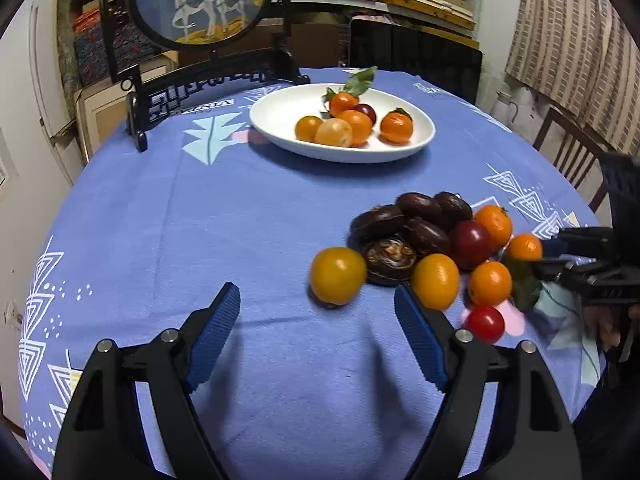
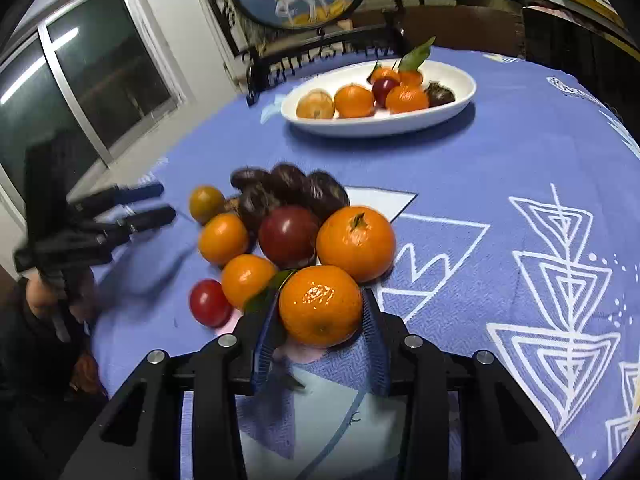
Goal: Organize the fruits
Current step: 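Grasp a yellow fruit with the left tool while the right tool grasps a tangerine, then carry both fruits onto the white plate and open both tools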
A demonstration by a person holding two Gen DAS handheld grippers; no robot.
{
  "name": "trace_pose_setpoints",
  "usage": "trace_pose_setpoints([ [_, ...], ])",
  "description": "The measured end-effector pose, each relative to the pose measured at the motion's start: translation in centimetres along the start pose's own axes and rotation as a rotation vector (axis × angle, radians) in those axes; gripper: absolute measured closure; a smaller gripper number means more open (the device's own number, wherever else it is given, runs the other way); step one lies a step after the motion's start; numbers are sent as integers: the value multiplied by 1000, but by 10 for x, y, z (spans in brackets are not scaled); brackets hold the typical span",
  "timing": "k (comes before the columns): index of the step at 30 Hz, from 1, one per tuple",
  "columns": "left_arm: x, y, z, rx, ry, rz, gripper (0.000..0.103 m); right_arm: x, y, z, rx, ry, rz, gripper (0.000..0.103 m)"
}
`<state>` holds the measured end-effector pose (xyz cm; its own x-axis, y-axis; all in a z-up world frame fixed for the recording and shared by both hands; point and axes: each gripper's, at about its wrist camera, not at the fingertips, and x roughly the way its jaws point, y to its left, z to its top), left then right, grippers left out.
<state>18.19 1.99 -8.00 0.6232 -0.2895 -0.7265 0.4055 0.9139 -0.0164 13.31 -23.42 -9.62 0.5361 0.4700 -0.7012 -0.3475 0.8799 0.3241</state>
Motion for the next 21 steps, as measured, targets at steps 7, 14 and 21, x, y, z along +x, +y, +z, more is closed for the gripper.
trace_pose_setpoints([
  [7,18,-12,10,40,47,53,26,-21,-10,-7,36,-66,66,62],
  [14,44,-14,12,57,122,32,68,-29,-10,-12,38,-77,68,62],
  [21,15,-18,10,47,20,-37,68,-32,-11,-10,39,-83,81,62],
])
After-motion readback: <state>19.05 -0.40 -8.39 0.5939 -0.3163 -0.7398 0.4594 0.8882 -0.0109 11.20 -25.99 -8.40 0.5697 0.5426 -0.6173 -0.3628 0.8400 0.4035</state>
